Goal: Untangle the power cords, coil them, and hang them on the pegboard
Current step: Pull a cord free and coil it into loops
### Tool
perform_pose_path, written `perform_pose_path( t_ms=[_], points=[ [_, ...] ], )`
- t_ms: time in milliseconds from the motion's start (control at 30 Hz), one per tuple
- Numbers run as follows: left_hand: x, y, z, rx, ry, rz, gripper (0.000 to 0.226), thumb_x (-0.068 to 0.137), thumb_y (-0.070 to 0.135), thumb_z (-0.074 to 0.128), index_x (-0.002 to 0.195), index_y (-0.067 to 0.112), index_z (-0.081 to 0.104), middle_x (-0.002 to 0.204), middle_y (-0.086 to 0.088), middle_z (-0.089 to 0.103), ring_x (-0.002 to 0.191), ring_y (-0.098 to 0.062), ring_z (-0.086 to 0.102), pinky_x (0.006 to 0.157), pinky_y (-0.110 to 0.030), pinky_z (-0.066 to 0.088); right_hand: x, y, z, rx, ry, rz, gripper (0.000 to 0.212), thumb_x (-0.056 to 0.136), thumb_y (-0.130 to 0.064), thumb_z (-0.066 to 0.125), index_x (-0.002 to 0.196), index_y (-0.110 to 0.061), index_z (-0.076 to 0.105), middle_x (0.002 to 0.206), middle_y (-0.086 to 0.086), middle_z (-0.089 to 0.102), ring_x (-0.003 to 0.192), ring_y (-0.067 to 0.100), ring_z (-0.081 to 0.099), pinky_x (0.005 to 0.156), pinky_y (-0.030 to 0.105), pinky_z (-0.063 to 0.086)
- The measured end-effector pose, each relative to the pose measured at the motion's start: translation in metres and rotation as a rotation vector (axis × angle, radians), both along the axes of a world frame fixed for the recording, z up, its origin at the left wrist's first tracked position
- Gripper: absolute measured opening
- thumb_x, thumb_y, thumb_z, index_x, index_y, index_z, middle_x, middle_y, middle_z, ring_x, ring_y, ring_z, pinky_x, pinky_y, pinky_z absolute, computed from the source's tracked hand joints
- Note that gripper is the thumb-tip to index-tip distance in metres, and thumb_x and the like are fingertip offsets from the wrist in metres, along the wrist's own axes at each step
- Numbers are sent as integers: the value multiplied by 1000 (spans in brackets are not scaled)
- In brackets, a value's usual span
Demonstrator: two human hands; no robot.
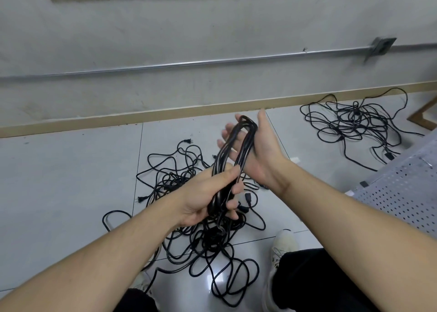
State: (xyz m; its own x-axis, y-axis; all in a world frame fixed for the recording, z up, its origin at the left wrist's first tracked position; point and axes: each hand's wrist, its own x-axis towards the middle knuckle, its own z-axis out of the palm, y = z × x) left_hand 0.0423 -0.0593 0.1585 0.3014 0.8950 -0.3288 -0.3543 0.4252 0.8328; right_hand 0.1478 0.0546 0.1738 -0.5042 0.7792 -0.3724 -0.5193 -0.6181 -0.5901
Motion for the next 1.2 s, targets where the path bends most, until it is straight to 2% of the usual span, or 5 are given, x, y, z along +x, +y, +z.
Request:
perform_pose_path(
  t_ms=[400, 600, 867, 1033, 1200],
  points=[
    [-42, 28, 11, 53, -114, 510, 17, 103, 38, 51, 110, 33, 66, 71, 5, 46, 54, -8, 38, 46, -22, 39, 6, -48, -43, 623, -517, 1037, 28, 94, -36, 41, 96, -17, 62, 83, 0, 69, 91, 20, 68, 94, 36, 47],
    [-83, 30, -5, 127, 722, 751, 21, 103, 34, 58, 99, 41, 77, 75, 0, 63, 73, -35, 59, 64, -36, 54, 19, -31, -27, 985, -1009, 1129, 37, 101, -48, 56, 80, -17, 55, 58, -4, 58, 51, 12, 55, 66, 28, 51],
    [-73, 30, -9, 86, 1152, 367, 25, 98, 47, 63, 89, 27, 76, 84, 7, 66, 85, -18, 62, 73, -30, 42, 34, -10, -6, 636, -560, 571, 23, 103, -25, 56, 86, -13, 66, 52, -10, 31, 44, 7, 28, 44, 19, 36],
    [-43, 32, -2, -15, 1039, 320, 82, 87, 86, 38, 49, 16, 59, 66, -1, 67, 70, -24, 63, 78, -37, 48, 33, 0, -1, 515, -605, 180, 21, 94, -30, 72, 82, -14, 63, 56, -9, 35, 49, 10, 30, 47, 22, 30],
    [-22, 22, 0, 12, 1016, 113, 93, 54, 108, 38, 65, 19, 64, 64, 6, 66, 68, -19, 65, 76, -35, 47, 32, 5, -1, 419, -525, 76, 28, 93, -36, 72, 74, -23, 56, 60, -10, 42, 51, 6, 33, 47, 17, 32]
  ],
)
